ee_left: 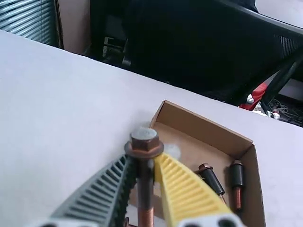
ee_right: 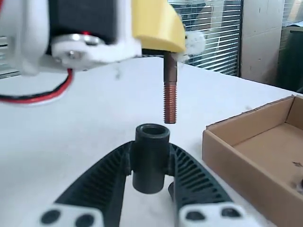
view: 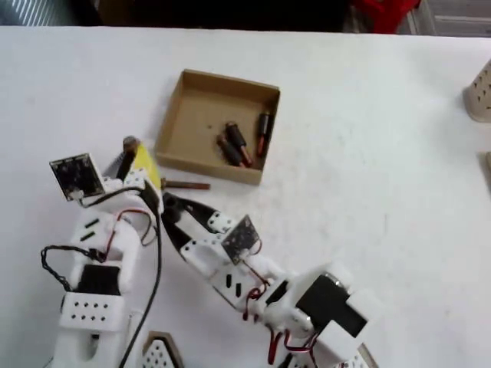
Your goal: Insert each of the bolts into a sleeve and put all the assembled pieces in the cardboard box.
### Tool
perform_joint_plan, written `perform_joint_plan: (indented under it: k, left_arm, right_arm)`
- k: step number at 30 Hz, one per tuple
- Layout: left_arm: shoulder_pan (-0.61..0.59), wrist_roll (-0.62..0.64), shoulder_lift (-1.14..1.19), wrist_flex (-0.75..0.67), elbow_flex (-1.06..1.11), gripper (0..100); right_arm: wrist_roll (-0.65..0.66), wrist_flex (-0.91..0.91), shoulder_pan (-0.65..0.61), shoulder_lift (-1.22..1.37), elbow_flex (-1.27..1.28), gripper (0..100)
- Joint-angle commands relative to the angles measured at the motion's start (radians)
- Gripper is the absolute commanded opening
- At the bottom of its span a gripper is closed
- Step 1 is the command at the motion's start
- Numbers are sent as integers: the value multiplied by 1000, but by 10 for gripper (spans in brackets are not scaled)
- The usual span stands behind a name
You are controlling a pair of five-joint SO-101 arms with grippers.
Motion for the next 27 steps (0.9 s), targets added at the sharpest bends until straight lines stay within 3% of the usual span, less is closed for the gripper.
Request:
perform_joint_plan:
  k: [1, 8, 16, 21, 27]
  left_arm:
    - [16, 15, -21, -51, -17, 23]
    - [18, 17, -21, -35, -63, 23]
    - [18, 6, -21, 110, -152, 22]
    - [101, -101, -21, 292, -233, 22]
    - [173, -110, -21, 433, -293, 22]
  right_arm:
    - [-9, 5, -7, -4, -2, 16]
    - [-9, 47, -7, -4, -5, 16]
    - [-11, 47, -7, -4, -6, 16]
    - [-11, 47, -7, -4, -6, 16]
    - [-11, 48, -7, -4, -6, 16]
